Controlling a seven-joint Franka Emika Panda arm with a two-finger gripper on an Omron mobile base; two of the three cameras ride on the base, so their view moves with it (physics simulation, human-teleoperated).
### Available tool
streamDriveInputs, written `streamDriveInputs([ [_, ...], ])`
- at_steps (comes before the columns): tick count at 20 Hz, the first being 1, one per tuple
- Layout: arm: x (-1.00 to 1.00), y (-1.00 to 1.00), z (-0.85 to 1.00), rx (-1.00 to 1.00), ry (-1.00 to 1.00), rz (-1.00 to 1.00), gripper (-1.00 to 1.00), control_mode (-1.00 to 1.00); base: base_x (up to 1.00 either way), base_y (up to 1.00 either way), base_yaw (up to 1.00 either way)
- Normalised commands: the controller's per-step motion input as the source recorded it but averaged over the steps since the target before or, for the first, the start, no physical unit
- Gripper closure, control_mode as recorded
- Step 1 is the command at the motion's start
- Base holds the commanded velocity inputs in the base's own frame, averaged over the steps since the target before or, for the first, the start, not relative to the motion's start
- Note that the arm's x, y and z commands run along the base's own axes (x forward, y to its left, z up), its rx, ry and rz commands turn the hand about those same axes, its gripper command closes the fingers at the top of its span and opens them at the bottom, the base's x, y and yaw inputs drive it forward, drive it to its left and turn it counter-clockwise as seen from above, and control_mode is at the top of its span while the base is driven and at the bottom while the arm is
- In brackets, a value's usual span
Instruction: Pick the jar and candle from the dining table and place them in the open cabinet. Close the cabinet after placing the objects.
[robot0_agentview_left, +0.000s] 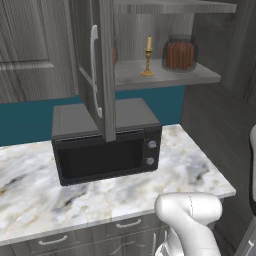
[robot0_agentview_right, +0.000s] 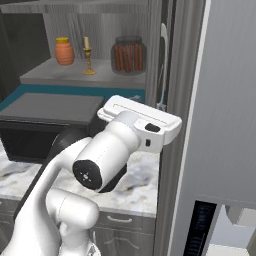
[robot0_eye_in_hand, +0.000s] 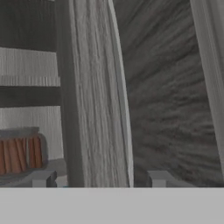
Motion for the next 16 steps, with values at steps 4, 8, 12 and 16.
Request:
streamDriveInputs([
  [4, 0.99, 0.02, -0.46, 0.04, 0.08, 0.0, -1.0, -1.0, 0.0, 0.0, 0.0],
  [8, 1.0, 0.27, -0.73, 0.0, 0.11, 0.0, -1.0, -1.0, 0.0, 0.0, 0.0],
  [12, 1.0, 0.31, -0.67, 0.0, 0.12, 0.0, -1.0, -1.0, 0.0, 0.0, 0.0],
  [16, 1.0, 0.27, -0.54, 0.0, 0.09, 0.0, -1.0, -1.0, 0.0, 0.0, 0.0],
])
